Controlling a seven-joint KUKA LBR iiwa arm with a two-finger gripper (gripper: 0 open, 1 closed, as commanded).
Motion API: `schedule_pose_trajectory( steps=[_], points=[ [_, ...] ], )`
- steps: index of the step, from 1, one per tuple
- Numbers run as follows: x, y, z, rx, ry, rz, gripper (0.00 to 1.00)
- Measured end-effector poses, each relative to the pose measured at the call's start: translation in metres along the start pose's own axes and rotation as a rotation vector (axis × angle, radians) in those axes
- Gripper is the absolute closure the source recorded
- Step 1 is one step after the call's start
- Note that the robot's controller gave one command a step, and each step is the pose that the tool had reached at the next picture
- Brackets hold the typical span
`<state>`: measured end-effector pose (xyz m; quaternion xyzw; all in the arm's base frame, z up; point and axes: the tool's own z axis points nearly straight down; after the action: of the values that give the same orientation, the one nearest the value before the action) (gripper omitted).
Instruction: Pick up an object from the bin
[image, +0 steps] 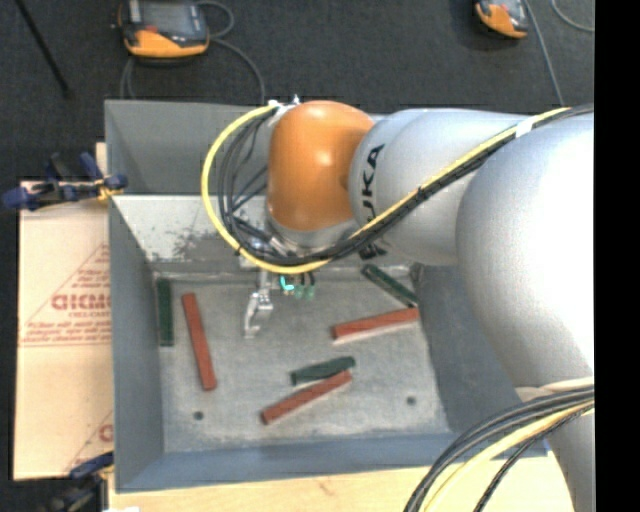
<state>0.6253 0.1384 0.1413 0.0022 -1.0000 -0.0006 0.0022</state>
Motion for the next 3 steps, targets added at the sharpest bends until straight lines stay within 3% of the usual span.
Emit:
schedule_pose_trajectory(
  steps=[1,2,3],
  points=[
    [-0.002,0.000,-0.005,-0.001,-0.008,0.002,0.00],
    [0.005,-0.050,0.024,0.000,-0.011,-0.047,0.00],
    [0.015,-0.069,0.034,0.004,-0.011,-0.065,0.00]
  ],
)
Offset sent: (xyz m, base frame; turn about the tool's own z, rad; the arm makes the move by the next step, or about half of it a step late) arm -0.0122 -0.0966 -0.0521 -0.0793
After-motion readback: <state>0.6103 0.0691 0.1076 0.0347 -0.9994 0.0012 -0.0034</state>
